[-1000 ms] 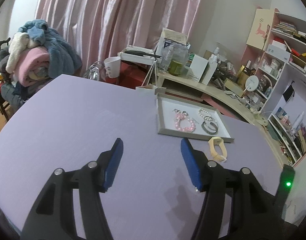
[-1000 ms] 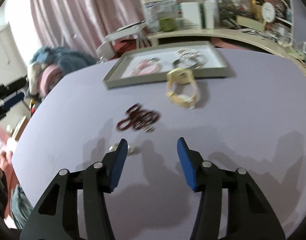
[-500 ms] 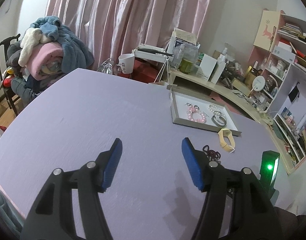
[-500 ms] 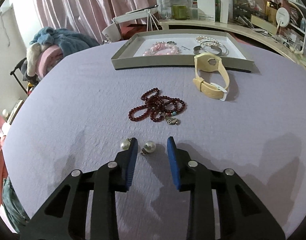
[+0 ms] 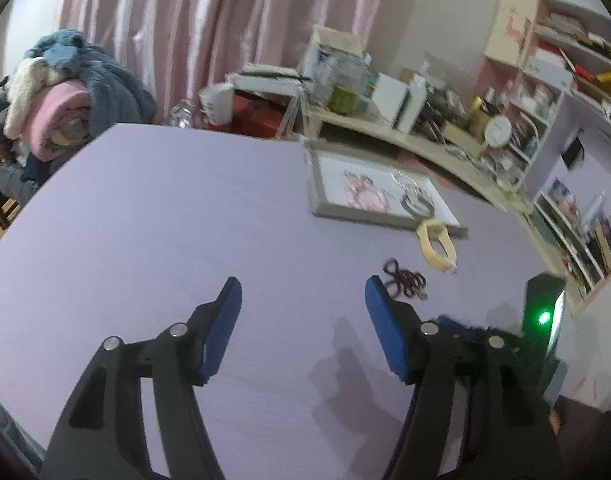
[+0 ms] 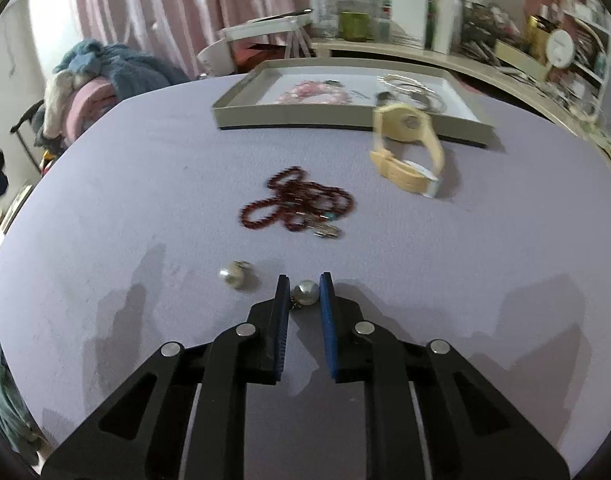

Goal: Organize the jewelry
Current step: 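Grasp one pearl stud earring with the right tool, then grasp the other pearl stud earring with the left tool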

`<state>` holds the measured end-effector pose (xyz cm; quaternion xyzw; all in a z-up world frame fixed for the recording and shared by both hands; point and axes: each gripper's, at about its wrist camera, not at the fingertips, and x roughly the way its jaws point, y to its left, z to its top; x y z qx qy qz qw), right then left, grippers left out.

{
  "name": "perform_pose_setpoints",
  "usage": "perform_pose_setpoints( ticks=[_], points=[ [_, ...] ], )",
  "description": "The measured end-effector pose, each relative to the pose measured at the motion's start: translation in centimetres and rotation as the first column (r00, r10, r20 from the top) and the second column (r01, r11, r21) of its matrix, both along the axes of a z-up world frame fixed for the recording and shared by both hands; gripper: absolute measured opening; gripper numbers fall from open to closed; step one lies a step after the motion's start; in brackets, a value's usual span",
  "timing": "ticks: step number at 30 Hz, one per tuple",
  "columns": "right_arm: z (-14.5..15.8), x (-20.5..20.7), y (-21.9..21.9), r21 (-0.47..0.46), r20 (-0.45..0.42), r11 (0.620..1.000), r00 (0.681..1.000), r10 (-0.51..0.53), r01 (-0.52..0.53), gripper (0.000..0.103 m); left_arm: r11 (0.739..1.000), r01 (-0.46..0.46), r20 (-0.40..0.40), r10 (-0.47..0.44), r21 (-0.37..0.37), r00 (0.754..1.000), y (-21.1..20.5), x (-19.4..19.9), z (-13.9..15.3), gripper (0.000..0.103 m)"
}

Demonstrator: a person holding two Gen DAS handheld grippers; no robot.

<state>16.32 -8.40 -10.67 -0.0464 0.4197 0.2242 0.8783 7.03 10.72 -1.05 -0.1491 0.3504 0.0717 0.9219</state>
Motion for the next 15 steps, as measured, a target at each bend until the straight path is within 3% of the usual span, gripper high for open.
perform_pose_setpoints(
  ticks=[9,15],
  points=[
    [1.2,0.9,-6.7,0.067,-0.015,0.981,0.983,-0.182,0.183,0.016,0.977,0.212,-0.103,-0.213,-0.022,0.972,-6.3,4.7,-5.1,0.065],
    [1.5,1.3,-8.9,0.082,-0.025,0.969,0.973,-0.230,0.231,0.016,0.964,0.265,-0.132,-0.262,0.003,0.956,-9.0,6.6,-6.5,0.065]
  ],
)
